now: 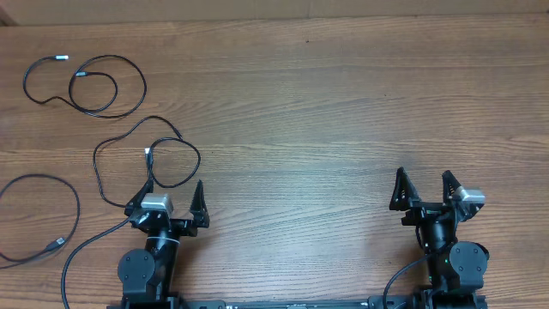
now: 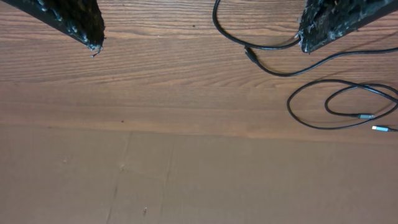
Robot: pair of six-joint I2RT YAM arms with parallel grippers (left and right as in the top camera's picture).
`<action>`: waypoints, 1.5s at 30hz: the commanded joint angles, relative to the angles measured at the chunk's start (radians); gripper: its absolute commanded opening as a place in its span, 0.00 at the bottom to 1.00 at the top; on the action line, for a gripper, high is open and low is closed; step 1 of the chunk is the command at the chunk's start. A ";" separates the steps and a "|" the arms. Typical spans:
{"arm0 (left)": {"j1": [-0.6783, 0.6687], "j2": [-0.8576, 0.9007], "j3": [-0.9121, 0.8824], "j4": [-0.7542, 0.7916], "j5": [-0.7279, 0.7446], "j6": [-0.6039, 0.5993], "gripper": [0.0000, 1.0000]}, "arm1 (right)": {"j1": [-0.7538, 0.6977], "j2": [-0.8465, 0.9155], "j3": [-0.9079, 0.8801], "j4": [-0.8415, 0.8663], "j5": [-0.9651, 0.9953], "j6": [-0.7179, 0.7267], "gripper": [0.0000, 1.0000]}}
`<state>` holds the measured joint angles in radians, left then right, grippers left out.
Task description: Untangle cables
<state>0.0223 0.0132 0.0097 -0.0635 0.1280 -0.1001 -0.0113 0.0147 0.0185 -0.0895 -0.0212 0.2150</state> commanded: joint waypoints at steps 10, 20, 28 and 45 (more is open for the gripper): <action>0.007 -0.010 -0.005 -0.001 0.011 0.018 0.99 | 0.006 -0.013 -0.011 0.005 0.004 -0.008 1.00; 0.007 -0.010 -0.005 -0.001 0.011 0.018 1.00 | 0.005 -0.013 -0.011 0.004 0.005 -0.172 1.00; 0.007 -0.010 -0.005 -0.001 0.011 0.018 0.99 | 0.018 -0.013 -0.011 0.005 0.004 -0.213 1.00; 0.007 -0.009 -0.005 -0.001 0.011 0.018 1.00 | 0.018 -0.013 -0.011 0.006 0.010 -0.269 1.00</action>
<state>0.0223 0.0128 0.0097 -0.0635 0.1280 -0.1001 0.0017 0.0147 0.0185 -0.0898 -0.0181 -0.0460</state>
